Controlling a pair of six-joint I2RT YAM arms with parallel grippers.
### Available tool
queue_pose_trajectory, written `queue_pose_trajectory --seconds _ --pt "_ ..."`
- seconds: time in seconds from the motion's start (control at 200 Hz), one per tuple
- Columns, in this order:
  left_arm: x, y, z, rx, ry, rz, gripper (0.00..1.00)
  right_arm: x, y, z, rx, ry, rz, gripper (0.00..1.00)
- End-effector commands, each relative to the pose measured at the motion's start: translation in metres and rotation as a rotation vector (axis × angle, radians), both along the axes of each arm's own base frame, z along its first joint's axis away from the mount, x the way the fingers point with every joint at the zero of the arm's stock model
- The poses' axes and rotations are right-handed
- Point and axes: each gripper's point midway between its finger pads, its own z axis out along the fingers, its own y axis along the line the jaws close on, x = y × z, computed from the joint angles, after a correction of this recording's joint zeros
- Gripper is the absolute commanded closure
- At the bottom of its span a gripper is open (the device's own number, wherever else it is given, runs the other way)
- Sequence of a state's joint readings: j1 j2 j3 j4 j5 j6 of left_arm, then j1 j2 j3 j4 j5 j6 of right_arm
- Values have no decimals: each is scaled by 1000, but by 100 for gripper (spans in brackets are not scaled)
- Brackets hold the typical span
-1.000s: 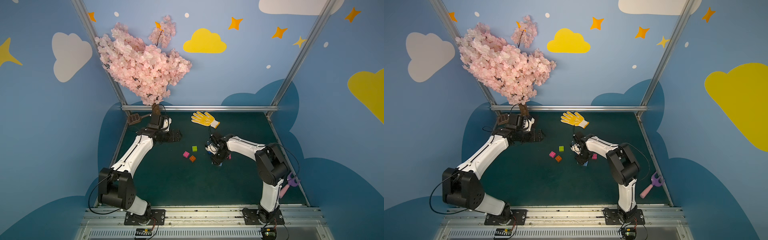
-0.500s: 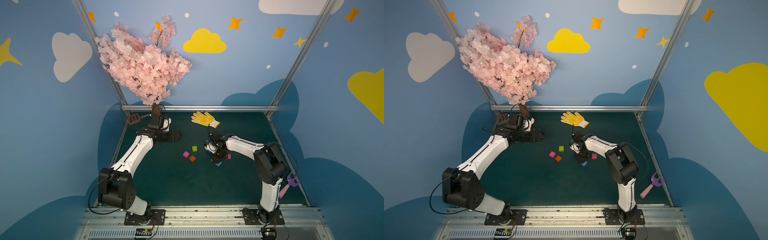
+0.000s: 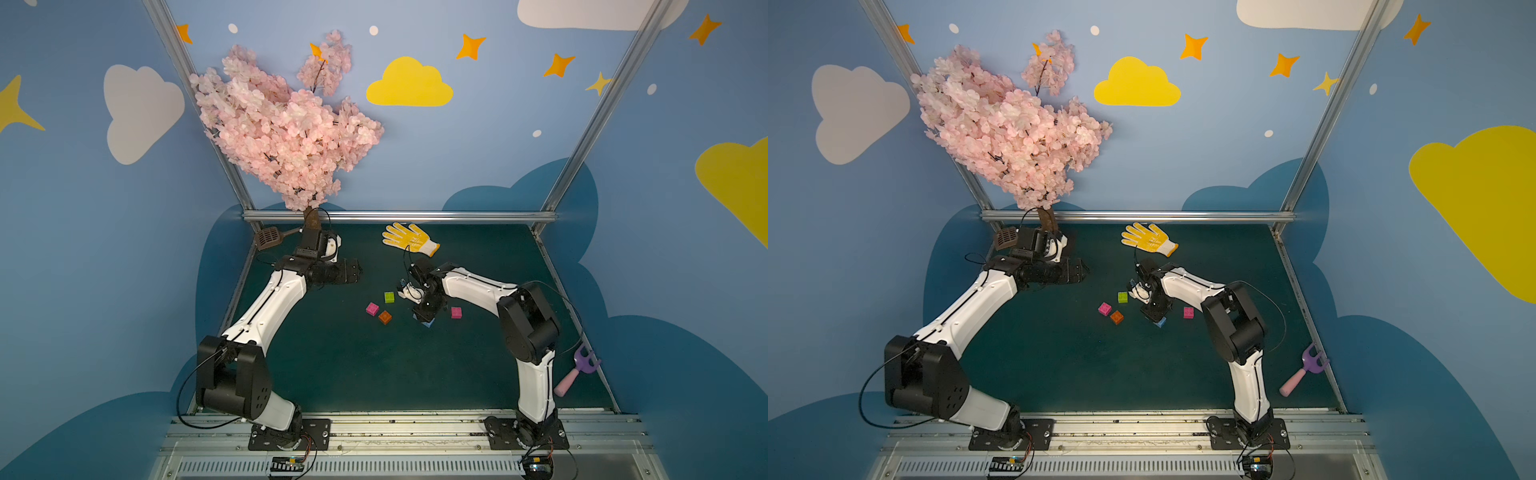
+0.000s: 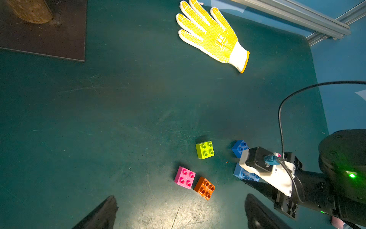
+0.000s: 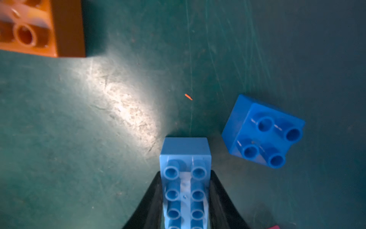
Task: Assemble the letter y with lego
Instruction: Move the lego brick at the center of the board.
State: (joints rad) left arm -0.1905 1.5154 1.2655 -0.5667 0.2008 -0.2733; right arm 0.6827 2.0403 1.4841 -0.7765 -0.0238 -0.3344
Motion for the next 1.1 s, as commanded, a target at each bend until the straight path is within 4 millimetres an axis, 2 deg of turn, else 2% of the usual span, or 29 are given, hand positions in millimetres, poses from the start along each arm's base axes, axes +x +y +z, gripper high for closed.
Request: queue_pose_trajectory --seconds 0.0,0.14,0.295,0.481,0.566,0.691,0.851,0.991,1.091 --pt "2 2 2 7 -11 5 0 -3 -1 -5 -31 13 80 64" --pt "2 3 2 11 -11 7 0 0 -2 -5 -41 7 87 60" --pt "2 3 1 11 -7 7 0 2 1 0 -23 -2 83 49" --pt "2 4 0 15 -5 11 0 4 13 28 99 -6 48 48" --pt "1 3 1 -1 -5 16 0 13 16 45 177 -3 -8 48" --pt "2 -3 7 -124 -6 16 0 28 13 56 225 18 -119 48" --pt "5 -1 10 -199 -42 26 0 49 7 59 216 -10 -191 49" --pt "7 9 -5 -129 42 88 0 59 8 53 194 5 -210 49" --pt "8 7 -13 -117 97 91 0 60 9 44 166 35 -228 49"
